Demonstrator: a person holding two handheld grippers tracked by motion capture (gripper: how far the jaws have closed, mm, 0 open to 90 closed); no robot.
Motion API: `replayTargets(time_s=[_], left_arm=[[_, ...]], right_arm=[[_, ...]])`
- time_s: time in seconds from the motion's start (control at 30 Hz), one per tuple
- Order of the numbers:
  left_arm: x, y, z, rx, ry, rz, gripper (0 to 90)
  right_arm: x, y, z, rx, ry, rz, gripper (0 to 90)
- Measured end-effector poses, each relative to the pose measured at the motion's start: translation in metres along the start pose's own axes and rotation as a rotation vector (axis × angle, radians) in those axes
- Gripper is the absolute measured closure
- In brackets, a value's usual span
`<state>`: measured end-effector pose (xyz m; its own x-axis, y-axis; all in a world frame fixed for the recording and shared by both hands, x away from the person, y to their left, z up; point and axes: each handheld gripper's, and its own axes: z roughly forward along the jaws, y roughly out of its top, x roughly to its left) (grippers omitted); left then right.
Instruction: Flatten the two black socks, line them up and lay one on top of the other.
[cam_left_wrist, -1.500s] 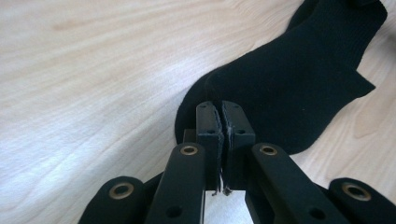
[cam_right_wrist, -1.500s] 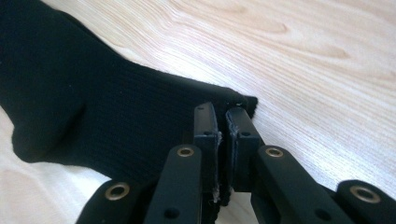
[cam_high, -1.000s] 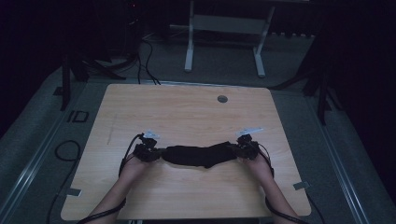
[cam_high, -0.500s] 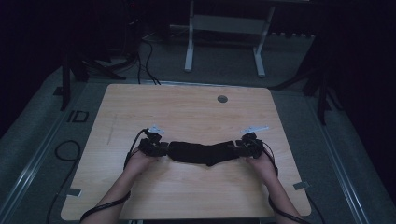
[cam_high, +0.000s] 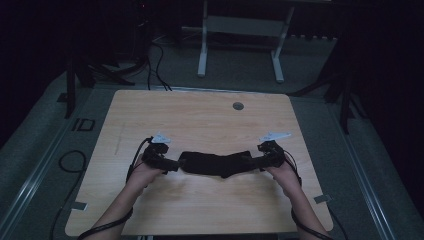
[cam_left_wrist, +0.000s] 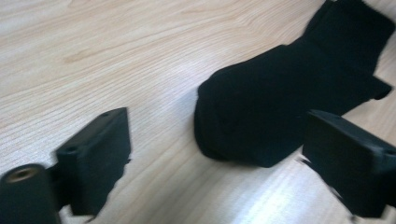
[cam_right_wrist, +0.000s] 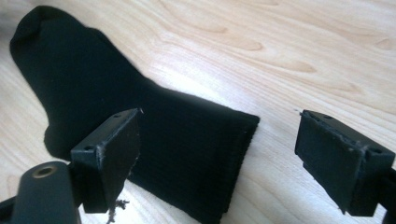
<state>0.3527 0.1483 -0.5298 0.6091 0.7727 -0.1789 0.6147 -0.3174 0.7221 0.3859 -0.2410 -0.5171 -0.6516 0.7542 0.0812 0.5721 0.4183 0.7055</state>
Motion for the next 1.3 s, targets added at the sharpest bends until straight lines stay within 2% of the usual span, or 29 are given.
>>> replayTargets(time_s=[0.13,0.27,0.43,0.57,0.67,0.8,1.03,1.13,1.3], left_arm=[[-0.007,-0.001,-0.006,-0.030,0.006,0.003,7.6],[-0.008,-0.007,-0.010,-0.035,0.012,0.021,7.7],[-0.004,-0.021,-0.014,-0.030,0.032,0.013,7.7],[0.001,-0.033,-0.019,-0.033,0.068,0.039,7.7],[0.006,-0.043,-0.022,-0.037,0.079,0.034,7.8],[0.012,-0.053,-0.027,-0.066,0.051,0.011,7.8],[0.016,-0.065,-0.036,-0.054,0.082,0.015,7.7],[0.019,-0.070,-0.039,-0.061,0.069,-0.002,7.7],[0.022,-0.077,-0.045,-0.062,0.079,-0.016,7.8]], right_arm=[[-0.001,-0.002,-0.002,-0.012,-0.001,0.004,13.2],[-0.005,-0.007,-0.005,-0.029,-0.018,0.013,13.2],[-0.012,-0.017,-0.009,-0.026,-0.033,0.017,13.2],[-0.017,-0.025,-0.014,-0.010,-0.034,0.011,13.4],[-0.021,-0.032,-0.017,-0.006,-0.040,0.002,13.5],[-0.028,-0.044,-0.023,0.004,-0.045,0.028,13.5],[-0.038,-0.063,-0.036,0.005,-0.078,0.076,13.5],[-0.041,-0.071,-0.040,0.010,-0.084,0.083,13.5],[-0.044,-0.084,-0.047,0.024,-0.103,0.118,13.6]])
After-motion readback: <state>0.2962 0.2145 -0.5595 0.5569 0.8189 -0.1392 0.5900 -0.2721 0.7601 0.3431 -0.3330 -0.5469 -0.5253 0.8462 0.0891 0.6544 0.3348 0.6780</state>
